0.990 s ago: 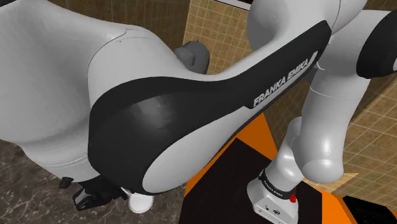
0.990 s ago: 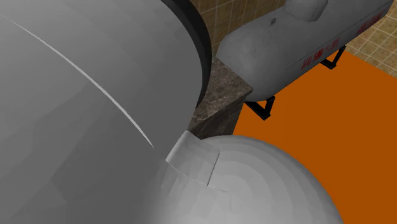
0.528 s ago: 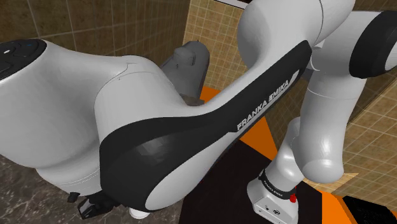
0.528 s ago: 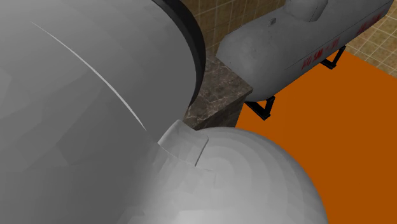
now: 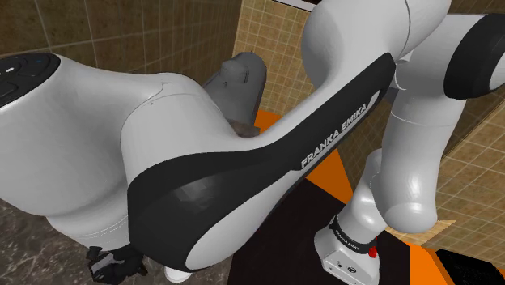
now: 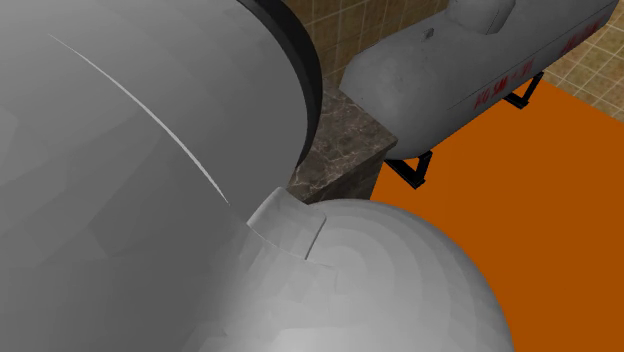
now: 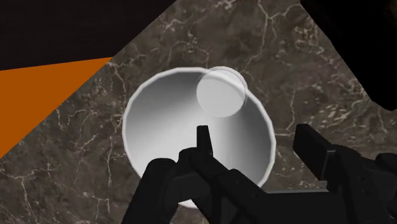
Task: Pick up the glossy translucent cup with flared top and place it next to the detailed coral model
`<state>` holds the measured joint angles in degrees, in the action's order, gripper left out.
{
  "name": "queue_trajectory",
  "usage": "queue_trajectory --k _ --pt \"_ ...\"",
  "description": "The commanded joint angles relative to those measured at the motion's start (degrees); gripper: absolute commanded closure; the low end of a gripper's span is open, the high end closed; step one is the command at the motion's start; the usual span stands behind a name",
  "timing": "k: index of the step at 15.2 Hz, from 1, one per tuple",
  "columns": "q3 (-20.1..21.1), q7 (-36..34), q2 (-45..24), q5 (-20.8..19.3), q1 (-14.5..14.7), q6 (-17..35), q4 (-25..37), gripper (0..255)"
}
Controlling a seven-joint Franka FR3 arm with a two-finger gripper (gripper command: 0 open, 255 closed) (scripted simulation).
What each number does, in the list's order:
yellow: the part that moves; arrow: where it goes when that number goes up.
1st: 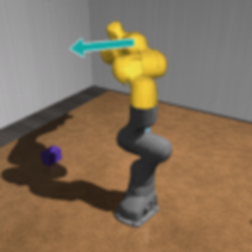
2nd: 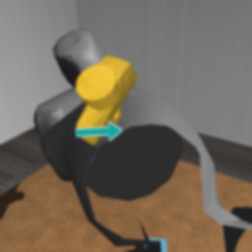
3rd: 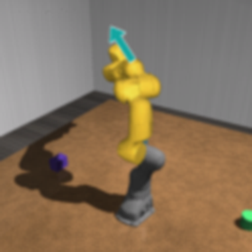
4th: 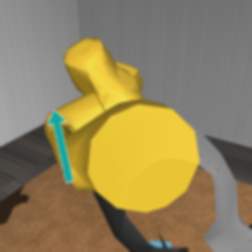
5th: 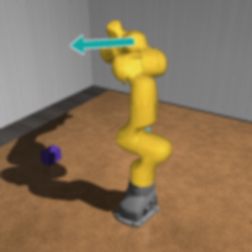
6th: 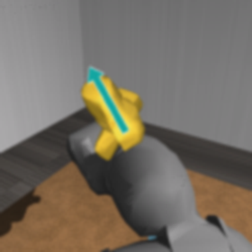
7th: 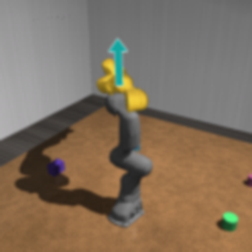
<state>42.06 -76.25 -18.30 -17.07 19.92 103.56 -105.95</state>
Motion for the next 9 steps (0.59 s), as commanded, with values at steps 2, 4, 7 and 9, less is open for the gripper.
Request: queue_trajectory --k 2,4,7,9 --pt "0.0 0.0 0.0 0.0 0.0 0.0 0.0 0" --pt "0.0 0.0 0.0 0.0 0.0 0.0 0.0 0" --pt "0.5 0.5 0.1 0.6 0.9 -5.6 5.6 0" --pt "0.5 0.6 0.0 0.7 1.2 -7.2 7.3 0"
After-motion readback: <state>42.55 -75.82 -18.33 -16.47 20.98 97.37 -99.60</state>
